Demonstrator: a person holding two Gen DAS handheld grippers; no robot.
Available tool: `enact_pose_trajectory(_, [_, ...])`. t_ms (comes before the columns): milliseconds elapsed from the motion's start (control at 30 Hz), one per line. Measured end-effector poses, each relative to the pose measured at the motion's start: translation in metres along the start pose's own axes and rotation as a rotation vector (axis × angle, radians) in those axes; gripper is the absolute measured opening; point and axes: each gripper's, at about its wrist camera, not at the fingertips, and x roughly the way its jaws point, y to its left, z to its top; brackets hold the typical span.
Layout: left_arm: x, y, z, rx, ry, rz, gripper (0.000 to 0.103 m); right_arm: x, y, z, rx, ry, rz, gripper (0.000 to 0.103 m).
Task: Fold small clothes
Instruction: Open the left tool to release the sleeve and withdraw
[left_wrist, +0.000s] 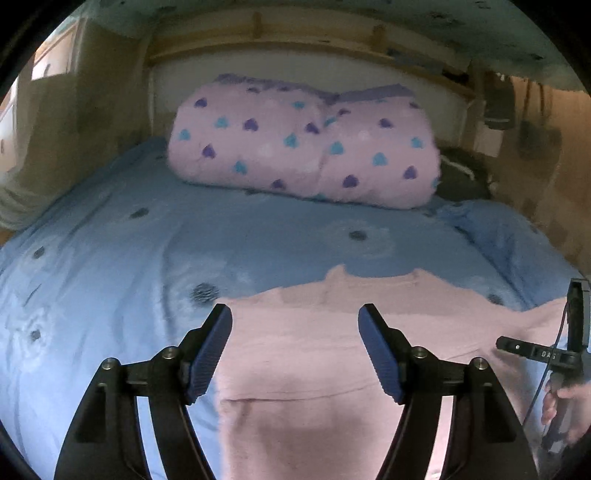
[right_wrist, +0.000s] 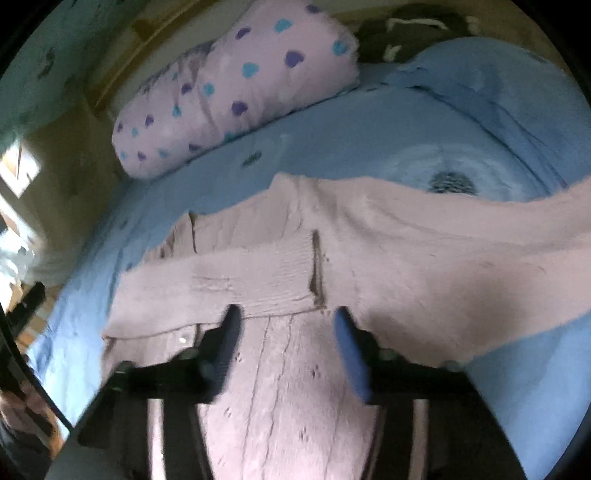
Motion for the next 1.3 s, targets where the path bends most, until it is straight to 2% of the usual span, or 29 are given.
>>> enact_pose_trajectory(67, [0.012, 0.018, -0.005, 0.001, 0.008, 0.071, 0.066, 0.014, 0.01, 0.001, -0.062, 0.009, -0.049, 0.047])
enact_pose_trajectory(133, [0.033, 0.038, -0.014, -0.003, 0.061, 0.138, 0.066, 0.024, 0.013, 0.0, -0.079, 0.022, -0.07, 0.047])
enact_pose_trajectory(233, [0.055, 0.055, -0.029, -0.035, 0.154, 0.109, 0.066, 0.034, 0.009, 0.0, -0.049, 0.025, -0.081, 0.047])
enact_pose_trajectory(300, [0.068, 0.058, -0.04, 0.003, 0.2, 0.107, 0.066, 0.039, 0.005, 0.002, -0.039, 0.014, -0.097, 0.046])
enact_pose_trajectory(367, [0.083, 0.055, -0.048, 0.054, 0.256, 0.121, 0.066, 0.047, 0.005, 0.004, -0.052, 0.012, -0.098, 0.04])
enact_pose_trajectory(400, [0.088, 0.055, -0.052, 0.054, 0.276, 0.124, 0.066, 0.049, 0.006, 0.004, -0.059, 0.017, -0.106, 0.03])
enact_pose_trajectory(467, [0.097, 0.055, -0.061, 0.03, 0.324, 0.085, 0.066, 0.051, 0.008, 0.002, -0.075, 0.02, -0.107, 0.025])
enact_pose_trajectory(500, [0.101, 0.054, -0.063, 0.026, 0.343, 0.073, 0.066, 0.051, 0.01, 0.002, -0.085, 0.021, -0.107, 0.018])
enact_pose_trajectory(600, [0.11, 0.049, -0.073, 0.056, 0.39, 0.128, 0.059, 0.051, 0.014, 0.001, -0.097, 0.029, -0.121, 0.011])
enact_pose_trajectory(733, [0.112, 0.044, -0.072, 0.081, 0.396, 0.118, 0.042, 0.042, 0.016, 0.003, -0.081, 0.031, -0.105, 0.01])
enact_pose_trajectory(833, [0.109, 0.042, -0.074, 0.108, 0.388, 0.131, 0.042, 0.034, 0.013, 0.003, -0.079, 0.039, -0.106, 0.009])
enact_pose_trajectory(1067, [0.106, 0.05, -0.065, 0.05, 0.372, 0.092, 0.042, 0.033, 0.001, 0.0, -0.041, 0.077, -0.103, 0.011])
enact_pose_trajectory(1133, [0.1, 0.049, -0.061, 0.044, 0.354, 0.095, 0.042, 0.034, 0.001, 0.0, -0.053, 0.072, -0.13, 0.019])
enact_pose_trajectory(1200, [0.089, 0.047, -0.053, 0.032, 0.317, 0.083, 0.042, 0.03, 0.001, 0.002, -0.069, 0.058, -0.166, 0.019])
enact_pose_trajectory(1300, [0.073, 0.043, -0.04, 0.01, 0.265, 0.063, 0.042, 0.017, -0.003, 0.008, -0.071, 0.014, -0.171, 0.029])
